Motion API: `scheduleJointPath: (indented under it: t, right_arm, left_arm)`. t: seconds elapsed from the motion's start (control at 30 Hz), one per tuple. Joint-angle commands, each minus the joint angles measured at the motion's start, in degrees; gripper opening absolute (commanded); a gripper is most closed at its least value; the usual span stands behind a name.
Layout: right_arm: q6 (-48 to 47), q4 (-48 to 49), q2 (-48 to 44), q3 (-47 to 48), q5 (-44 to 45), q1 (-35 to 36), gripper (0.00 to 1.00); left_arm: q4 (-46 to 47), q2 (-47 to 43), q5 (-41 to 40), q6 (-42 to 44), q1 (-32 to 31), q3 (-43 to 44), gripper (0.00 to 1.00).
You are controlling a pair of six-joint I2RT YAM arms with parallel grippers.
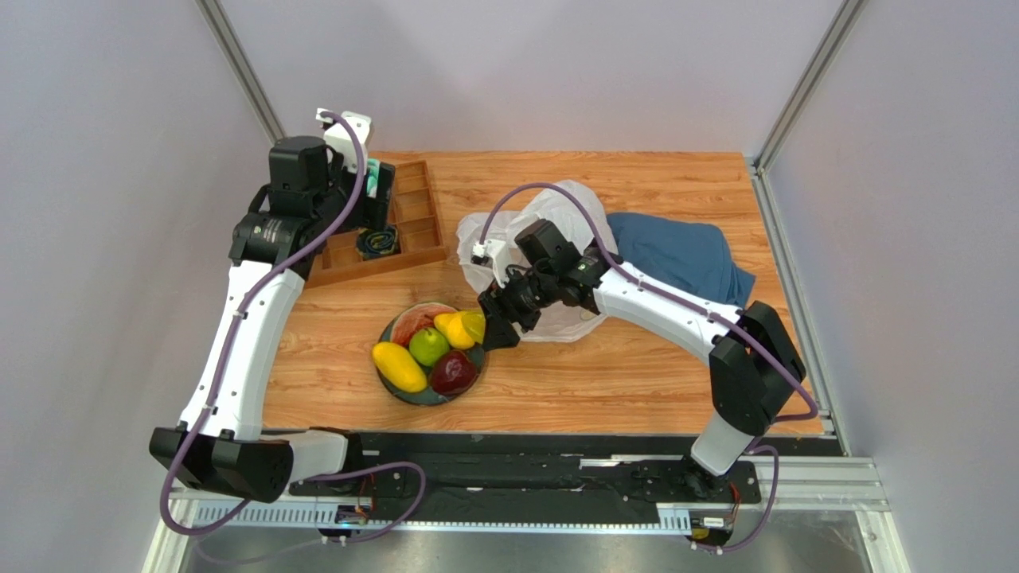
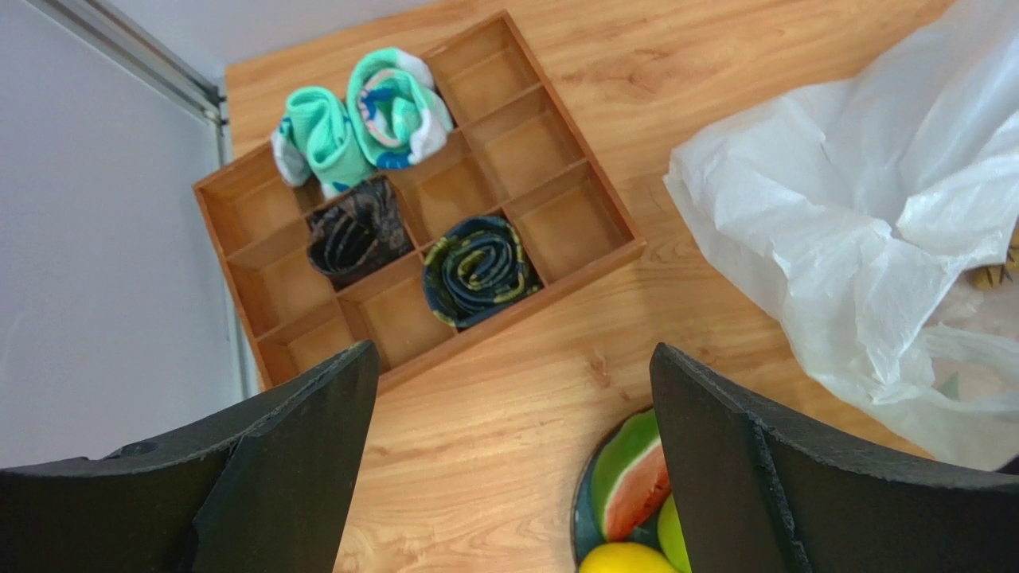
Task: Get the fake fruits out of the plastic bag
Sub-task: Place the fake fruit on the plate.
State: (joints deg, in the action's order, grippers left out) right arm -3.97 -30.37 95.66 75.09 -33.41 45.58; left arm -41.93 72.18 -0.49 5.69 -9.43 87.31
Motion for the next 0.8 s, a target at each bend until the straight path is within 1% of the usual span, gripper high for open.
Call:
scheduleJointPath:
  t: [0.0, 0.07, 0.13, 0.23, 0.33, 0.4, 0.57, 0.77]
  right_arm:
    - [4.23, 4.44, 0.67, -1.87, 0.80, 0.38, 0.43]
    - [1.78, 5.66, 1.37, -3.45, 0.54, 0.47, 0.43]
    - [1.51, 6.63, 1.99, -4.25, -0.16, 0.38, 0.44]
    - [1.51, 7.16, 4.53, -3.55, -3.23, 0.47, 0.43]
    - [1.42, 10.06, 5.85, -4.34, -6.14, 0.65, 0.43]
    - [-0.15, 8.50, 7.96, -2.41, -6.84, 1.17, 0.43]
    - [-0.51, 8.22, 10.69, -1.09, -6.85, 1.79, 0.43]
    - [-0.69, 8.75, 11.48, -1.00, -6.49, 2.85, 0.43]
  left_arm:
    - [0.54, -3.89, 2.69, -1.91, 0.99, -1.87, 0.92]
    - [0.45, -4.50, 3.21, -2.09, 1.34, -2.32, 0.91]
    - [0.54, -5.03, 3.48, -2.09, 1.61, -3.28, 0.92]
    - [0.80, -5.47, 3.92, -2.00, 1.78, -4.34, 0.91]
    - [0.62, -5.39, 4.45, -2.18, 1.87, -5.04, 0.91]
    - [0.62, -5.21, 4.97, -2.27, 1.96, -5.39, 0.91]
    - [0.62, -4.51, 5.76, -2.35, 2.14, -5.39, 0.91]
    - [0.80, -3.28, 6.91, -2.97, 2.22, -5.48, 0.91]
